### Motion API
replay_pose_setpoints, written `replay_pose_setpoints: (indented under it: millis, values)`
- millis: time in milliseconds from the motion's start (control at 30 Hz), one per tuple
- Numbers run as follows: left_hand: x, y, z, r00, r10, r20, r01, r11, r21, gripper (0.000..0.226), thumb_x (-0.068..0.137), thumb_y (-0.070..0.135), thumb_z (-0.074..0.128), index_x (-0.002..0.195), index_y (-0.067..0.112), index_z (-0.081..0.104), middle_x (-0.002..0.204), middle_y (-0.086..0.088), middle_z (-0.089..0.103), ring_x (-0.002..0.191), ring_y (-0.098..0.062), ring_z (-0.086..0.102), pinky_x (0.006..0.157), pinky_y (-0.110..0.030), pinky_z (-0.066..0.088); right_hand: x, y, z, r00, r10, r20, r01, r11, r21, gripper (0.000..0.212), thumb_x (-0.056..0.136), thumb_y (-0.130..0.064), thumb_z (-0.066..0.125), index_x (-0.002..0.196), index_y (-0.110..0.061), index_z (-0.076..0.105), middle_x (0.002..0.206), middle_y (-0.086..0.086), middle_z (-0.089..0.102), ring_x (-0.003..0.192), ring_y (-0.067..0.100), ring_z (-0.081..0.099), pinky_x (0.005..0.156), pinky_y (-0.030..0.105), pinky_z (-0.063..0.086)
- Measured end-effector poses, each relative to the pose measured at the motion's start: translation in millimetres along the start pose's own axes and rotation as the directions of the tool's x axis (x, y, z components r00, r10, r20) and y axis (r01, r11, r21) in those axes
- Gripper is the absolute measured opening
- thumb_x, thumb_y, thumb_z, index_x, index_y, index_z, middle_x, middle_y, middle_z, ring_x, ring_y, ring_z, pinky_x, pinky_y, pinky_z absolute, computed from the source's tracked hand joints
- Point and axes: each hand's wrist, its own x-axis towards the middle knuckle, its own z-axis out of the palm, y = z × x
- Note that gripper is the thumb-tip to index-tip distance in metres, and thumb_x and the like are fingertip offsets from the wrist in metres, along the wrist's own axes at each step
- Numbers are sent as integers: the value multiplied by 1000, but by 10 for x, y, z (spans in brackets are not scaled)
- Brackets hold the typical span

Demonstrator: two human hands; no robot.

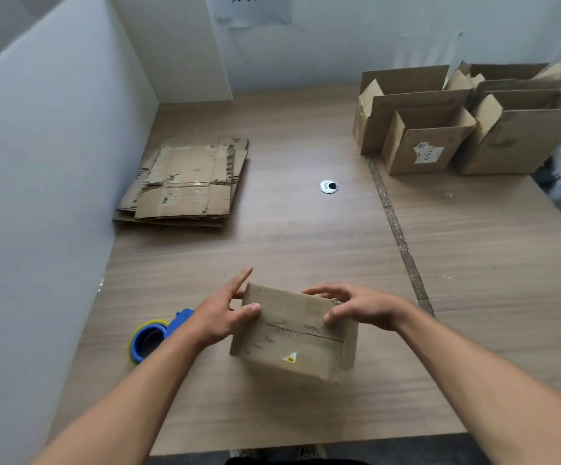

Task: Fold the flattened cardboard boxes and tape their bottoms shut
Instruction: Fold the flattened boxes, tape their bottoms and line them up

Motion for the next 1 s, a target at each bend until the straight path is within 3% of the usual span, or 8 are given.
replay_pose_setpoints:
  millis: [200, 333, 433, 633, 767, 867, 933, 1000]
  values:
    - [-178, -138, 64, 996, -91, -20, 90, 994, -61, 45, 88, 27, 74, 127, 39, 56, 115, -3, 60, 89, -25, 69, 68, -38, 62, 195, -284, -5, 999, 19, 35, -10, 966, -257, 61, 77, -15, 76, 128, -43, 60, 137, -9, 57, 128, 7, 50, 108, 23, 39]
    - [-204, -212, 45, 943, -212, -256, 162, 966, -202, 29, 88, 30, 74, 115, 27, 64, 96, -8, 71, 77, -25, 73, 59, -38, 62, 439, -408, 74, 883, -234, -407, -7, 860, -510, 65, 88, -27, 72, 147, -31, 45, 154, 3, 39, 142, 17, 34, 112, 24, 26]
    - [-184, -185, 26, 894, -277, -353, 233, 959, -161, 17, 89, 39, 70, 99, 28, 62, 90, -5, 72, 71, -28, 73, 55, -42, 61, 554, -358, 274, 769, -250, -589, -6, 918, -396, 71, 90, -35, 70, 151, -34, 36, 159, 13, 25, 147, 27, 24, 120, 35, 23]
    - [-130, -422, 170, 914, -279, -294, 362, 888, 285, 40, 95, 53, 53, 99, 13, 59, 108, -12, 63, 101, -31, 59, 75, -34, 44, 609, -81, 959, 843, -152, -516, 57, 979, -195, 77, 88, -31, 73, 152, -40, 31, 166, 9, -5, 152, 19, 11, 108, 14, 13]
    - [-284, -529, 260, 916, -322, -240, 367, 914, 174, 42, 94, 53, 55, 74, 17, 48, 82, 0, 57, 84, -22, 57, 64, -32, 35, 681, 40, 1158, 793, -195, -577, 181, 980, -82, 70, 79, -37, 77, 138, -55, 42, 161, 7, 19, 147, 21, 29, 120, 33, 24]
    - [-375, -641, 334, 924, -316, -216, 340, 937, 80, 36, 90, 49, 63, 108, 18, 61, 105, 0, 64, 99, -16, 60, 76, -28, 42, 742, 194, 1228, 883, -232, -407, 106, 945, -309, 67, 82, -36, 78, 142, -40, 49, 165, 4, 10, 151, 20, 20, 121, 28, 19]
    - [-401, -656, 381, 928, -287, -238, 284, 958, -49, 65, 88, 41, 69, 144, 21, 43, 125, -2, 60, 110, -15, 59, 90, -28, 44, 757, 270, 1264, 906, -229, -356, 21, 865, -502, 69, 87, -40, 72, 148, -39, 41, 165, -1, -13, 154, 23, 4, 122, 32, 15]
    - [-408, -677, 409, 951, -206, -229, 213, 977, 7, 70, 89, 34, 69, 149, 24, 36, 129, 0, 59, 109, -13, 59, 93, -28, 45, 770, 276, 1308, 890, -310, -333, -2, 730, -683, 61, 92, -41, 65, 147, -44, 40, 165, -5, -16, 154, 27, -4, 117, 44, 26]
